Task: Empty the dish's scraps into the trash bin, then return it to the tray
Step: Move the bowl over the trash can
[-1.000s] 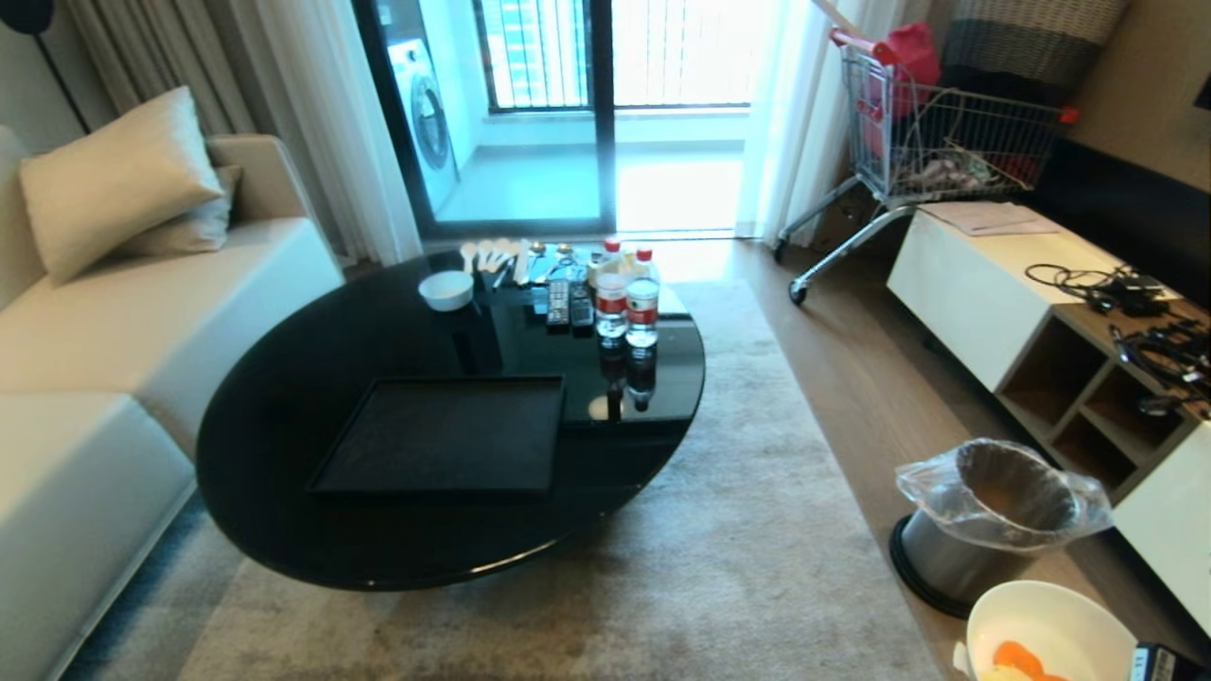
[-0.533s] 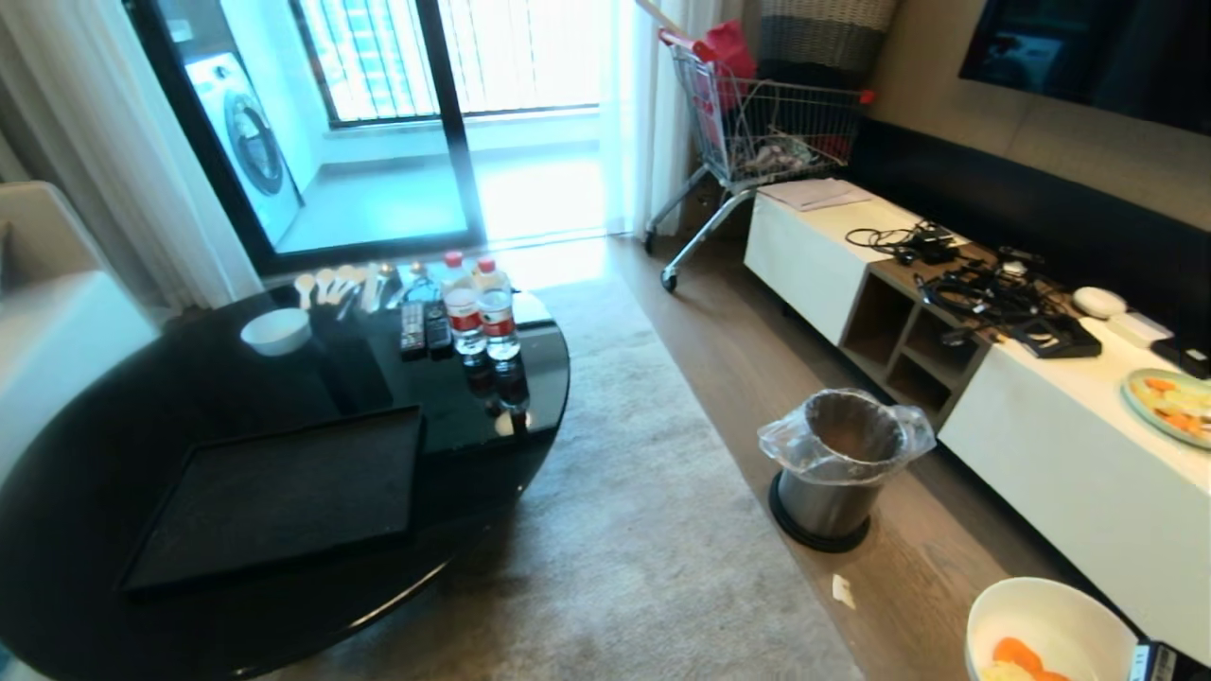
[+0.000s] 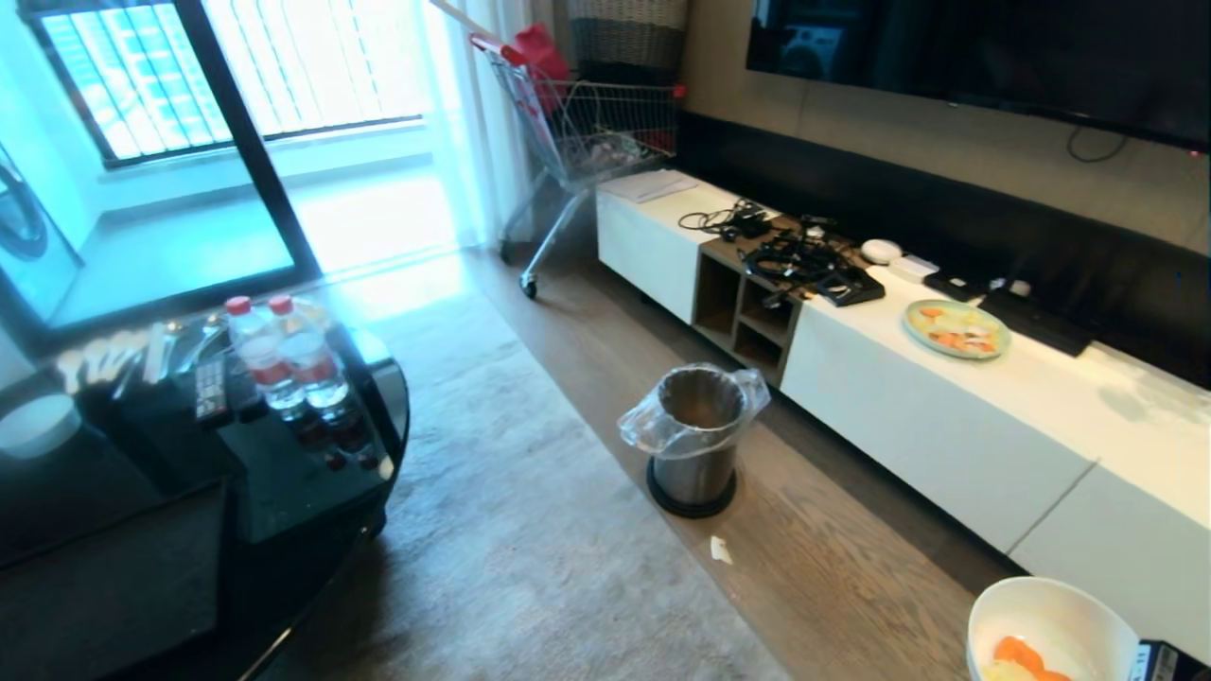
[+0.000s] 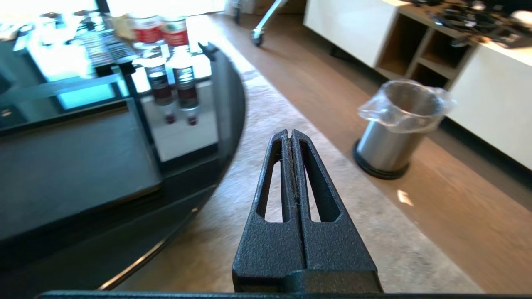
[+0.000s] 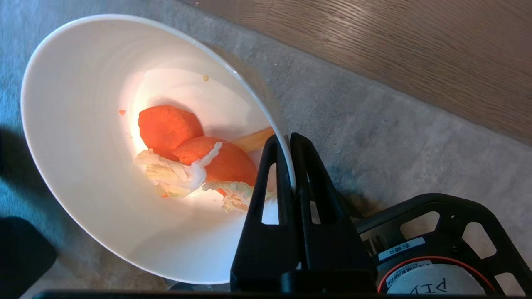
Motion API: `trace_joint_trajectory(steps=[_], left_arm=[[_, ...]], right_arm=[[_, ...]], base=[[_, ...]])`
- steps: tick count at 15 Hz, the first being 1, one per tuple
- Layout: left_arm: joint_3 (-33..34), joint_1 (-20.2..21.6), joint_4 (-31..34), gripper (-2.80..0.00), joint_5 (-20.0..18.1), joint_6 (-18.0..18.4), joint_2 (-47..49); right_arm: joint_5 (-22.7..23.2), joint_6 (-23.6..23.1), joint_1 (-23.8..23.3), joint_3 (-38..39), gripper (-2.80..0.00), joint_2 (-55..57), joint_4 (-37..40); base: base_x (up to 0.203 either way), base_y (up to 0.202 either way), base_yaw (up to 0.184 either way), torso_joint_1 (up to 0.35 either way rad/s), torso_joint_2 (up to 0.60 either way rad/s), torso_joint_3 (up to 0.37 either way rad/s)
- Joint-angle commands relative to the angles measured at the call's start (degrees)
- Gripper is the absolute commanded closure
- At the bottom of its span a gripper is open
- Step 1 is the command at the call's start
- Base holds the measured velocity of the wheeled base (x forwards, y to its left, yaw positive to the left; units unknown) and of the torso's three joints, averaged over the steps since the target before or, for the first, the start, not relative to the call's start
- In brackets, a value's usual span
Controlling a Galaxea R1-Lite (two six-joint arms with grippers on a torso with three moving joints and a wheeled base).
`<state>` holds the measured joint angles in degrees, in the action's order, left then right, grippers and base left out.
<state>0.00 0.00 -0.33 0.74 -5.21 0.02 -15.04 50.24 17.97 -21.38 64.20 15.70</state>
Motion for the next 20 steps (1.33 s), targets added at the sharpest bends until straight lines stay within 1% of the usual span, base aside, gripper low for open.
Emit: trace_joint_trajectory(steps=[1,4,20], left_arm=[[0.0,0.0,0.0,0.00,0.0,-0.1,0.0],[0.0,0.0,0.0,0.00,0.0,-0.1,0.0],[0.0,0.0,0.0,0.00,0.0,-0.1,0.0]], right_arm=[[-0.1,0.3,0.0,0.0,0.00,0.1,0.0],[-0.2,0.3,0.0,0.1,0.00,0.1,0.0],[0.0,0.3,-0.1,0.6,0.00,-2.7,2.1]], base=[[0.001,0.011,-0.167,0.005,0.01,-0.001],[-0.001,0.011,-0.127,0.006,0.00,0.002],[0.000,0.000,0.000,0.000,0.00,0.000]])
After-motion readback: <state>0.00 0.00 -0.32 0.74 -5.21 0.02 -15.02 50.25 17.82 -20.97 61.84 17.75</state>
